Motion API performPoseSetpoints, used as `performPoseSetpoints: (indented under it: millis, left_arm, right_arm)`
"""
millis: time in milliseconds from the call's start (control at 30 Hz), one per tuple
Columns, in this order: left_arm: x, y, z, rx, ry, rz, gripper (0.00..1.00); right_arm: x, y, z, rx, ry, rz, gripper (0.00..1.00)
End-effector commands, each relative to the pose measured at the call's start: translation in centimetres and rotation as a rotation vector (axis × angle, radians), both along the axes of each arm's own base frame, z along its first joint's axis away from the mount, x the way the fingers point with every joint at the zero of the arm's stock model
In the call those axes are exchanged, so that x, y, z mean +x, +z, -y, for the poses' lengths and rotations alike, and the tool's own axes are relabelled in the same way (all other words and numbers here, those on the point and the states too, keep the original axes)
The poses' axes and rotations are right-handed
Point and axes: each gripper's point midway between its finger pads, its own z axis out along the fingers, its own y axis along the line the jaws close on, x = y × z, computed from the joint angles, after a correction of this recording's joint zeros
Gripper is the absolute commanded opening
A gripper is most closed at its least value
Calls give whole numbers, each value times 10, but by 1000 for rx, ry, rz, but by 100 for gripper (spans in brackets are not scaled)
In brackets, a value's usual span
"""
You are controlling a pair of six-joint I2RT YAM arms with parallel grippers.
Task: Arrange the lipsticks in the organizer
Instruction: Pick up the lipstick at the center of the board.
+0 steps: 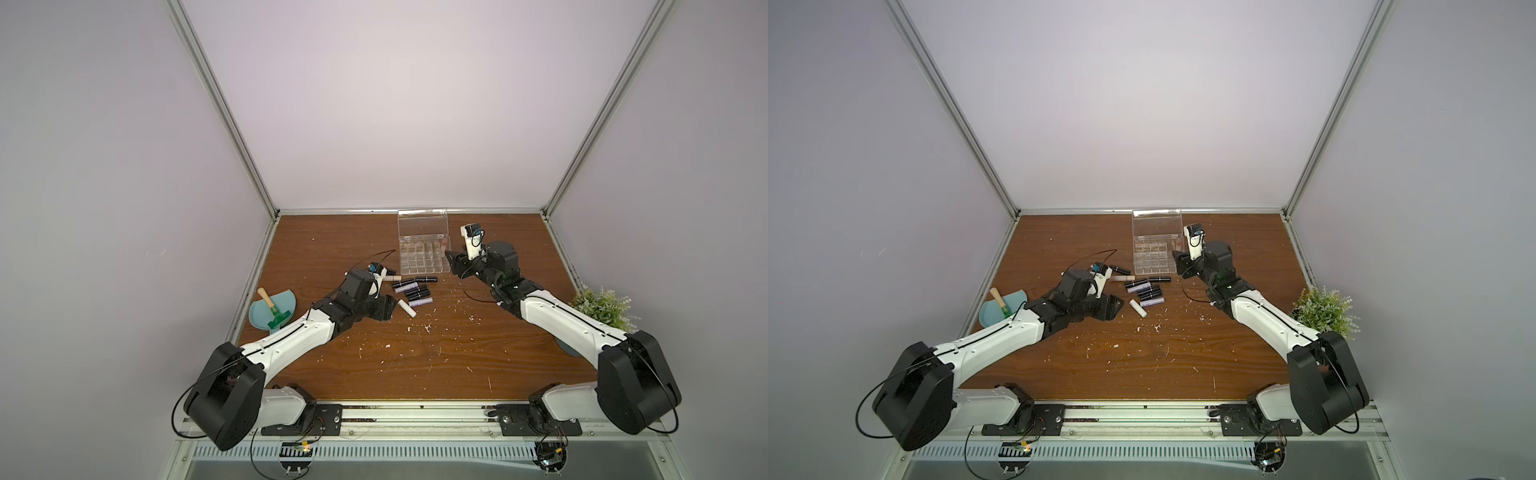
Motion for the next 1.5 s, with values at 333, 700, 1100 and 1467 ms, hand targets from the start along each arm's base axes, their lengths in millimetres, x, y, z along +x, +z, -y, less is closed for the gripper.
performPoseSetpoints:
  millis: [333,700,1100,1467]
  left_arm:
    - [4,51,-40,-387,150,208,68]
    - [3,67,-47,-408,168,266,69]
    - [3,71,-46,-416,161,271,69]
    - [3,74,-46,-421,157,272,69]
  right_arm:
    - [-101,-80,-89,-38,289,-280,63]
    - [-98,-126,-114,-204,251,-441,61]
    - [-95,-139,-120,-260,229,-470,55]
    - [-94,-158,-128,-329,232,-513,46]
